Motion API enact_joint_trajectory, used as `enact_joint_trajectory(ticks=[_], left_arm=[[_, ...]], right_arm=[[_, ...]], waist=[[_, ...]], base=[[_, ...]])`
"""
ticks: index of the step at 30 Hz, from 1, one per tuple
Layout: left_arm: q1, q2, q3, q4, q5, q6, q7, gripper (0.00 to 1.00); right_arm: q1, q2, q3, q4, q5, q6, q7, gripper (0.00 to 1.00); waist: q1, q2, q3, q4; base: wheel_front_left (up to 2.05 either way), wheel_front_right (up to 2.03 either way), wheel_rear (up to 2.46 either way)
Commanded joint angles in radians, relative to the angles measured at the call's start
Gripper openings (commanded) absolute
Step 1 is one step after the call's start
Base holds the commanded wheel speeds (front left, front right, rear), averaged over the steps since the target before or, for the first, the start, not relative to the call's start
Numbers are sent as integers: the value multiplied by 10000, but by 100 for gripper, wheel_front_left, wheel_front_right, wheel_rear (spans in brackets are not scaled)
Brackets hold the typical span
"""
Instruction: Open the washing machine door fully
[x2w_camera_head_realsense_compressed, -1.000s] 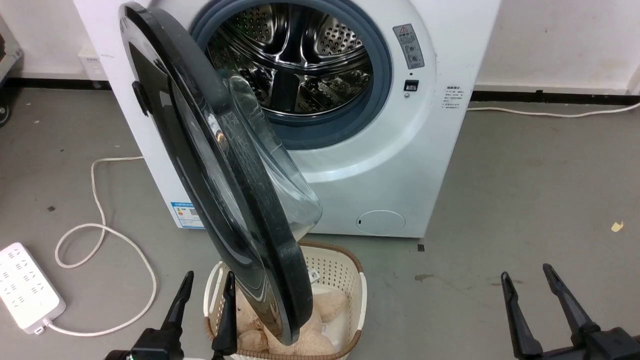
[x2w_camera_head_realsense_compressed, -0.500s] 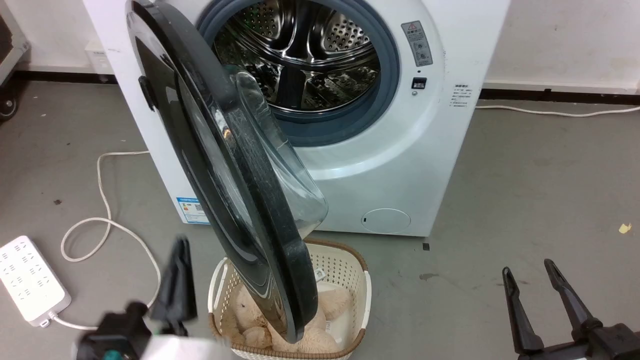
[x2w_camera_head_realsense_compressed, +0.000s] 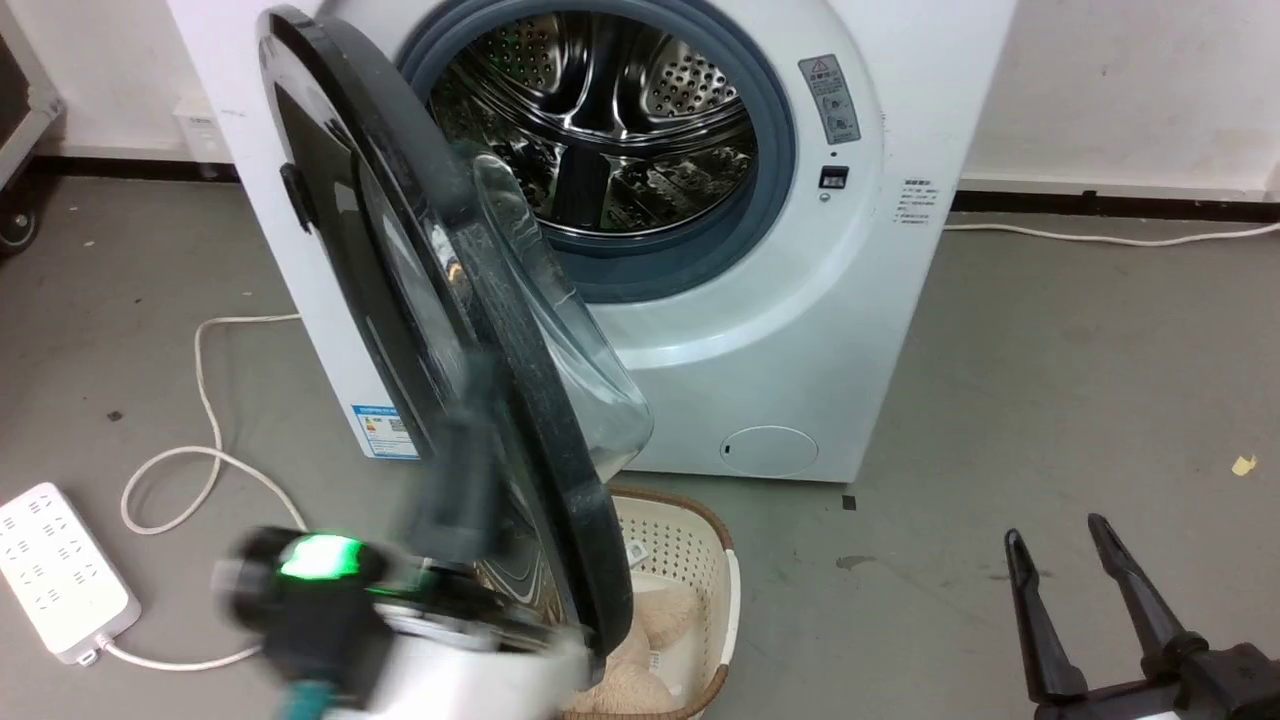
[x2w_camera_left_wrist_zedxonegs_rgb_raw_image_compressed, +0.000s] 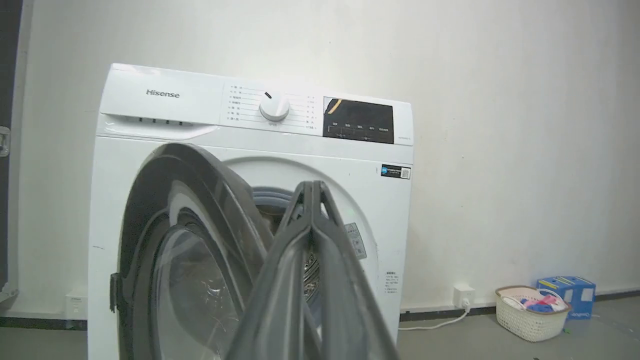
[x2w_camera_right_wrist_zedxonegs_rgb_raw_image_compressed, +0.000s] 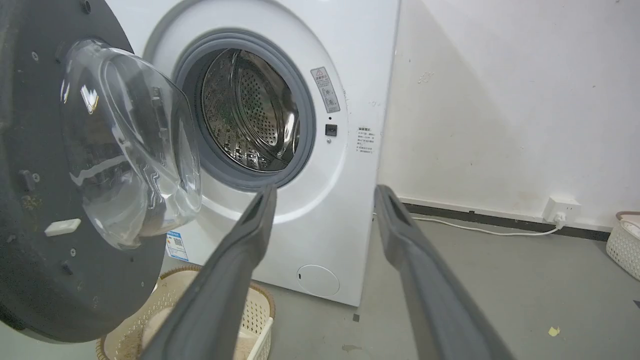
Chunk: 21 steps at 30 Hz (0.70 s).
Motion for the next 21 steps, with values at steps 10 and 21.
enact_joint_trajectory(ticks=[10,21], left_arm=[[436,18,-2652,1566,-471,-109,1327,0],[69,18,-2481,4236,-1431,440,917,0]], right_arm=[[-136,45,126,129,225,-11,-45,100],[-125,45,169,229,167,-11,-45,100]], waist=[[0,0,141,-88],[0,0,342,-93]], base=[[0,0,0],[0,0,0]])
